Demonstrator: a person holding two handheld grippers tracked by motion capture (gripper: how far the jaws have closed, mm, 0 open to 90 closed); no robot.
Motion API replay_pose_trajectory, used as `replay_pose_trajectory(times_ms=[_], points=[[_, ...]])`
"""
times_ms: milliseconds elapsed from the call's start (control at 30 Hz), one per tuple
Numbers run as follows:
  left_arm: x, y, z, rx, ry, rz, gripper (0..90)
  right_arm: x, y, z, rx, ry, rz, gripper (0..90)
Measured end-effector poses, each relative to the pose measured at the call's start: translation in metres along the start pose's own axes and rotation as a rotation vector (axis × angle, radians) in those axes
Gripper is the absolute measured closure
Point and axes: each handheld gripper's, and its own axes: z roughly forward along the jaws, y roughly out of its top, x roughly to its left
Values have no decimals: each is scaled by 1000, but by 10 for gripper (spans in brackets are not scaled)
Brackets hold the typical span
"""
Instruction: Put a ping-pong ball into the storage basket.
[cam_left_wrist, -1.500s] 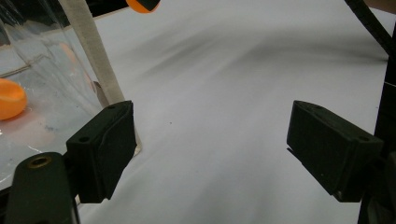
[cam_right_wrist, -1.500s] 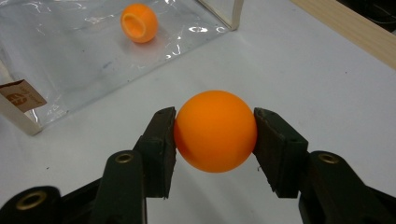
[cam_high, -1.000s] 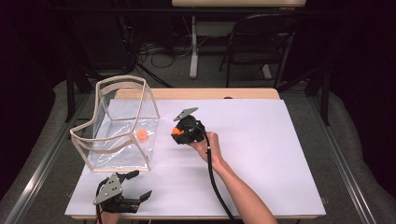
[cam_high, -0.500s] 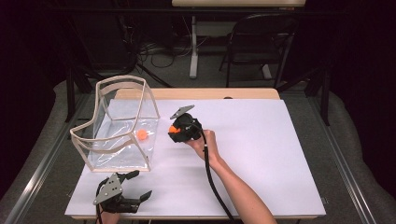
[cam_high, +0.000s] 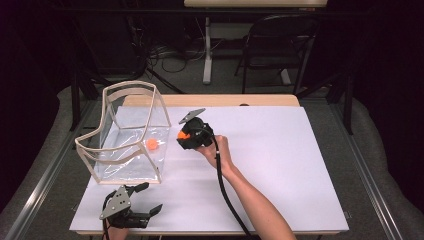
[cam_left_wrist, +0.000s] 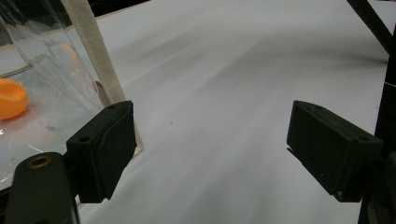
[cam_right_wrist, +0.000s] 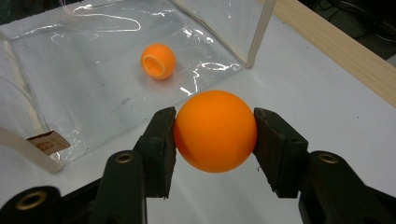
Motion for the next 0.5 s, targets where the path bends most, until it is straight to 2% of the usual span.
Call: replay_pose_trajectory(times_ms=[500], points=[[1, 0, -1, -3, -2, 2, 158, -2, 11, -6, -2, 1, -2, 508]])
